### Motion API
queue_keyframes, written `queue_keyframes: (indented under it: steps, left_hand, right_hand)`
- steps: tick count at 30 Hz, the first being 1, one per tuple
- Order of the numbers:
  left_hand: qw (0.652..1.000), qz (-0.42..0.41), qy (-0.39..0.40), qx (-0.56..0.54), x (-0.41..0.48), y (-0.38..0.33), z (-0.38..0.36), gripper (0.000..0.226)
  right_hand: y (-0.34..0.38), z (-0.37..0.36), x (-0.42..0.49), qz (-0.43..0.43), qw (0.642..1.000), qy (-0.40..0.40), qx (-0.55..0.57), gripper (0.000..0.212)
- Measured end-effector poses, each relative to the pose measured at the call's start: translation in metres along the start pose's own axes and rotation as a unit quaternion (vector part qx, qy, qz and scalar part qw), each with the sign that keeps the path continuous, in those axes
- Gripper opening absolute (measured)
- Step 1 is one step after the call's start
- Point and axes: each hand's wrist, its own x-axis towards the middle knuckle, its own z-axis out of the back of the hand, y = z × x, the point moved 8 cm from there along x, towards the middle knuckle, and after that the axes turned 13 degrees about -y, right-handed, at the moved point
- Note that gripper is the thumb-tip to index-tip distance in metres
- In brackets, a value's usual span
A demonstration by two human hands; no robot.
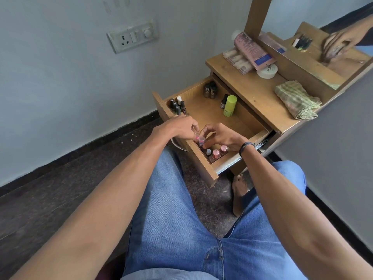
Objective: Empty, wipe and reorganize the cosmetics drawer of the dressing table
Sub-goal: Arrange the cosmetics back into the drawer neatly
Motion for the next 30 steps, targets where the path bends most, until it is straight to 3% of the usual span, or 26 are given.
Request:
queue_keyframes:
  steps: [17,30]
  left_hand:
    - [1.0,0.01,0.019,-0.02,0.0,0.0,0.001,0.033]
    - [0.998,0.043,-0.045,-0.011,0.01,0.021,0.011,0.04]
  right_hand:
    - [-0.003,-0.01,0.016,0.024,0.994,0.045,-0.097,0.028]
    - [0.003,-0.011,0.035,0.083,0.992,-0.012,-0.092,0.029]
